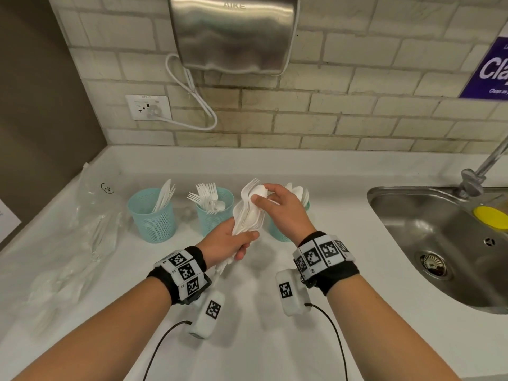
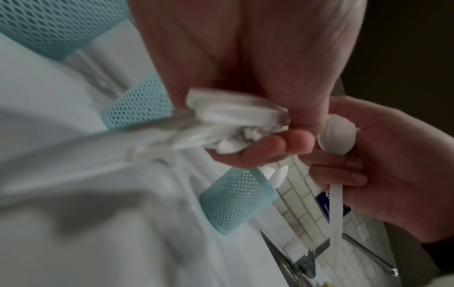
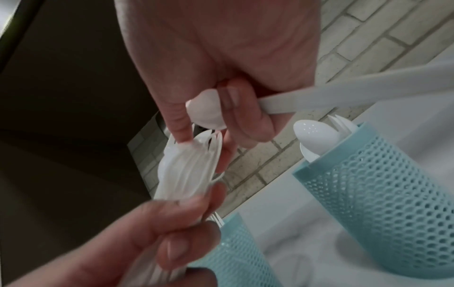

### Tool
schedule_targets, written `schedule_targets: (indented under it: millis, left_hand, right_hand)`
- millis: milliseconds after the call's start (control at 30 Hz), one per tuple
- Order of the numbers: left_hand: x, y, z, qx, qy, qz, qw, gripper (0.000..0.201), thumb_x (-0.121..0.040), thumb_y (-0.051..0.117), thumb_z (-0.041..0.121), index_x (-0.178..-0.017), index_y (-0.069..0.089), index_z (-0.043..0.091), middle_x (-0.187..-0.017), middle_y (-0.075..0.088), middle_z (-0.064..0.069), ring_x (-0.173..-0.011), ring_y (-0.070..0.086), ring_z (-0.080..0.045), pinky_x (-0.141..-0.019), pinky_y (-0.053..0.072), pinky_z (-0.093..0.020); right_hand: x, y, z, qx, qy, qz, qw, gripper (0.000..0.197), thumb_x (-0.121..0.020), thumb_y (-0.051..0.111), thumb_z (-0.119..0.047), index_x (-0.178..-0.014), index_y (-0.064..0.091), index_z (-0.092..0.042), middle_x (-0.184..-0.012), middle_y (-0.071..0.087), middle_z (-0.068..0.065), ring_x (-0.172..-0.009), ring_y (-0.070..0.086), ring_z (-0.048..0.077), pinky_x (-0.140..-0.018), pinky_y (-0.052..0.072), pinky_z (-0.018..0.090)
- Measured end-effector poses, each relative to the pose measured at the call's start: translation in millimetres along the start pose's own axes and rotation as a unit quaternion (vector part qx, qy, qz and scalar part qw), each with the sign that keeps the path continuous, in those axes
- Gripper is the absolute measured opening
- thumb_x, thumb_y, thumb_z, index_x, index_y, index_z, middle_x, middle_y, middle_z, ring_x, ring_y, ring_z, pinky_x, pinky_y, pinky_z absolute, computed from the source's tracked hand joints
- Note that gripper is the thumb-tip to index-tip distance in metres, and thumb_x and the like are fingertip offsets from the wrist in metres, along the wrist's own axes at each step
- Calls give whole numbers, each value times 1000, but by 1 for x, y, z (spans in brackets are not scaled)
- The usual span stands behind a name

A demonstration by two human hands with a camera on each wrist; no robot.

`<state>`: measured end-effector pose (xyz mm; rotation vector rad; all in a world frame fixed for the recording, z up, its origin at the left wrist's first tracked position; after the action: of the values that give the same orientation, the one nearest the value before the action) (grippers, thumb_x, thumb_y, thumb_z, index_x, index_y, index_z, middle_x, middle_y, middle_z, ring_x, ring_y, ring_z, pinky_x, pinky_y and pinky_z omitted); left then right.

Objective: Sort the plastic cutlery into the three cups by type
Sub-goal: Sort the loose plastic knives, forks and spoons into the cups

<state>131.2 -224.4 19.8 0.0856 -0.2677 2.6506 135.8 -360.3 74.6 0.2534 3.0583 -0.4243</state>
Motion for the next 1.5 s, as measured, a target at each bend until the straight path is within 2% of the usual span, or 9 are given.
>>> schedule_targets:
  millis: [300,433,567,733,900,1033,1100,1233,1500]
  left_hand:
    - [-14,-1,1,18,-1,16,1000,24,-91,61,22,-112,51,15,-58,42,0,-41,38,-7,-43,34,-19]
    - [-20,-3,3,28,6,15,999,17,-92,61,21,-106,52,19,-57,42,3,-42,36,-7,-42,33,-19]
    - [-26,-8,5,22,7,23,999,22,-91,62,25,-107,52,13,-61,44,2,-44,37,-7,-43,33,-20]
    - [-32,-9,20,16,34,27,999,24,-95,54,35,-109,53,15,-80,61,2,-44,46,-9,-42,38,-21]
    - [-37,-11,20,7,27,56,998,31,-90,61,37,-115,53,21,-63,58,11,-44,44,-5,-42,39,-20]
    - [-39,-6,23,29,50,81,995,42,-85,70,24,-121,51,27,-106,69,13,-44,42,-7,-42,39,-20]
    - [-41,-4,24,30,54,88,994,40,-83,72,21,-118,52,28,-102,69,10,-45,41,-9,-42,38,-21]
    - [-44,-3,23,24,50,86,995,29,-86,69,20,-110,53,25,-84,65,5,-42,40,-7,-41,37,-22]
    - [-50,-8,14,-18,31,87,996,11,-90,62,22,-92,51,20,-97,66,-22,-42,40,-9,-41,37,-21]
  right_hand:
    - [-14,-17,-12,-19,-18,60,998,36,-88,62,-25,-122,52,-16,-100,60,-6,-81,56,-4,-62,41,4]
    - [-20,-28,-20,-17,-26,101,994,37,-90,60,-29,-122,48,-15,-108,56,-2,-97,57,13,-78,42,22]
    - [-30,-36,-31,-11,-46,108,993,34,-92,58,-26,-124,55,-17,-107,58,-1,-96,55,10,-77,44,19]
    - [-36,-27,-22,-31,-17,81,996,30,-90,58,-25,-120,59,-21,-112,64,2,-102,60,16,-90,48,32]
    - [-36,-23,-11,-130,28,101,986,29,-90,53,-27,-118,54,-20,-88,64,-2,-62,44,4,-57,33,22]
    - [-30,-16,-11,-216,51,81,972,23,-97,46,-21,-118,43,-14,-98,73,12,-36,34,6,-38,28,20]
    - [-25,-13,-10,-258,59,73,962,24,-98,44,-19,-120,40,-10,-100,73,14,-33,30,7,-35,25,19]
    - [-22,-11,-3,-289,75,58,953,21,-98,44,-19,-117,38,-13,-105,72,13,-35,27,8,-34,25,19]
    - [-28,-49,-32,-159,8,129,979,20,-94,53,-34,-103,59,-18,-68,47,-11,-56,39,4,-54,31,20]
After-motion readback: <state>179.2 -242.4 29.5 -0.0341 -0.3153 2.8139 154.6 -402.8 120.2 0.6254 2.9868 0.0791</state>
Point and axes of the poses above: each hand's wrist, its own x-axis away from the middle knuckle, its own y-axis out of the palm, z = x × y, the point moved 6 cm from there along -x, towards the middle knuckle
